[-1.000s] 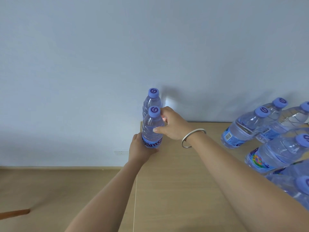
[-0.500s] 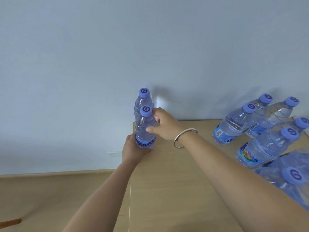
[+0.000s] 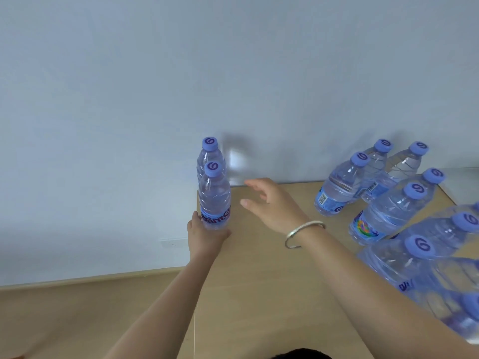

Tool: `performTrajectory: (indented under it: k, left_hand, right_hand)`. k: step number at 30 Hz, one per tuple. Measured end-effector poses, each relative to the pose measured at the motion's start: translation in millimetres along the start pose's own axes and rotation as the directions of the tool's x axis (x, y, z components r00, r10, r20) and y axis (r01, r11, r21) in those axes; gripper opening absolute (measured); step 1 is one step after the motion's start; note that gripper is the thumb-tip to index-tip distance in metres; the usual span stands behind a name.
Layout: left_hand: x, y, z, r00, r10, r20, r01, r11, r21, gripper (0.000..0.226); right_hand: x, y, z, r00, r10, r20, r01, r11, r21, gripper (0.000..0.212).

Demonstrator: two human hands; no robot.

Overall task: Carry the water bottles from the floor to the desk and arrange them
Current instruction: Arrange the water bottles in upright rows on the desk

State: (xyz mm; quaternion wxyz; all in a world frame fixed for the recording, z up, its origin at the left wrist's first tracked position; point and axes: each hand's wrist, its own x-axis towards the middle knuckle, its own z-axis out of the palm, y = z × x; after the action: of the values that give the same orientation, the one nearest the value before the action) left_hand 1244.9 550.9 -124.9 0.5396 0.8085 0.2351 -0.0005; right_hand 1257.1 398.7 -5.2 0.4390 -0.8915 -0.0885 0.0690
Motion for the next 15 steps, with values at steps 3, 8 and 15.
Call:
performTrajectory:
  k: [3,8,15]
  left_hand:
    - [-28,-3,12,0.999,-0.039,0.027,0.040,0.998,-0.038,0.085]
    - [-77,1,56,0.950,0.030,0.311,-0.041,0.999,0.029,0.094]
    - [-132,30,117,0.706,0.210,0.676,-0.349,0.934,0.075,0.090]
  right_hand:
    - [-36,11,-26,0.991,0.113,-0.073,-0.108,0.991,0.073,0.038]
    - [-92,17,-78,0.931,0.211,-0.299,-0.176,0.974,0.140,0.028]
    - [-150,45,-141,0.797,0.274,-0.538,-0.367,0.927,-0.071,0.039]
